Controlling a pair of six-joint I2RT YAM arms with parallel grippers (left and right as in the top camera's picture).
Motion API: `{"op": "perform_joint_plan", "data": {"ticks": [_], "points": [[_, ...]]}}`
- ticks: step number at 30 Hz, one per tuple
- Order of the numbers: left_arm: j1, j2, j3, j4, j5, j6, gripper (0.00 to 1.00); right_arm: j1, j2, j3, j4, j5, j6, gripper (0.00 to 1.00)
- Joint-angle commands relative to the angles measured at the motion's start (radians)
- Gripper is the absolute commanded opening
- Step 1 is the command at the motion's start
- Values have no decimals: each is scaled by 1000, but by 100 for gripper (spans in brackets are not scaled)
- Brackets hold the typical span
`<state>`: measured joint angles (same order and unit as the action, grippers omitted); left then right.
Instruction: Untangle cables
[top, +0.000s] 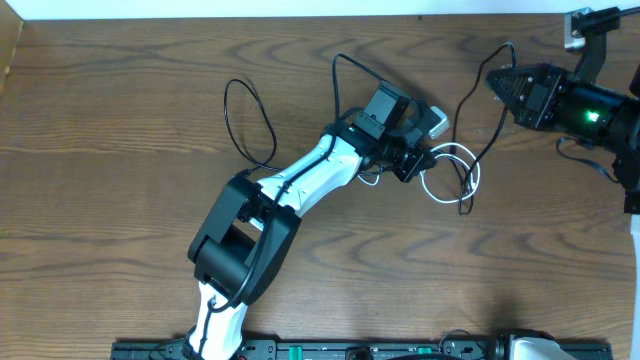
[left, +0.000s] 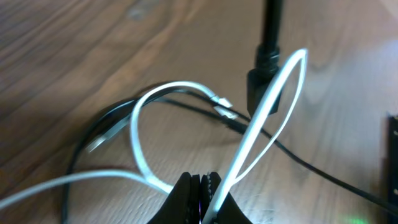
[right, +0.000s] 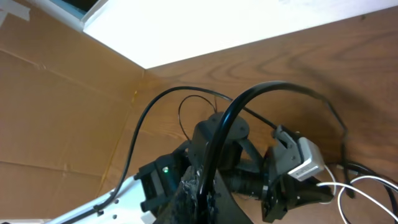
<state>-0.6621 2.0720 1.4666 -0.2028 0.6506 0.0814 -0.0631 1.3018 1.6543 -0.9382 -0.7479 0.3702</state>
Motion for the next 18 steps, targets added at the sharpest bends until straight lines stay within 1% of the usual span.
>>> {"op": "perform_joint_plan", "data": {"ticks": [1, 4, 7, 10, 13, 18], "points": [[34, -33, 10, -44, -153, -72, 8, 3, -10, 21, 25, -14, -27, 1], [66, -71, 10, -144, -328, -138, 8, -23, -10, 31, 84, -8, -18, 1], [97, -103, 10, -258, -472, -174, 8, -68, -10, 63, 135, 56, 5, 1], [124, -112, 10, -369, -570, -208, 7, -117, -10, 103, 202, 115, 29, 1], [149, -112, 10, -467, -624, -282, 7, -148, -10, 139, 280, 186, 45, 1], [164, -112, 10, -530, -626, -290, 7, -162, -9, 153, 399, 343, 45, 1]]}}
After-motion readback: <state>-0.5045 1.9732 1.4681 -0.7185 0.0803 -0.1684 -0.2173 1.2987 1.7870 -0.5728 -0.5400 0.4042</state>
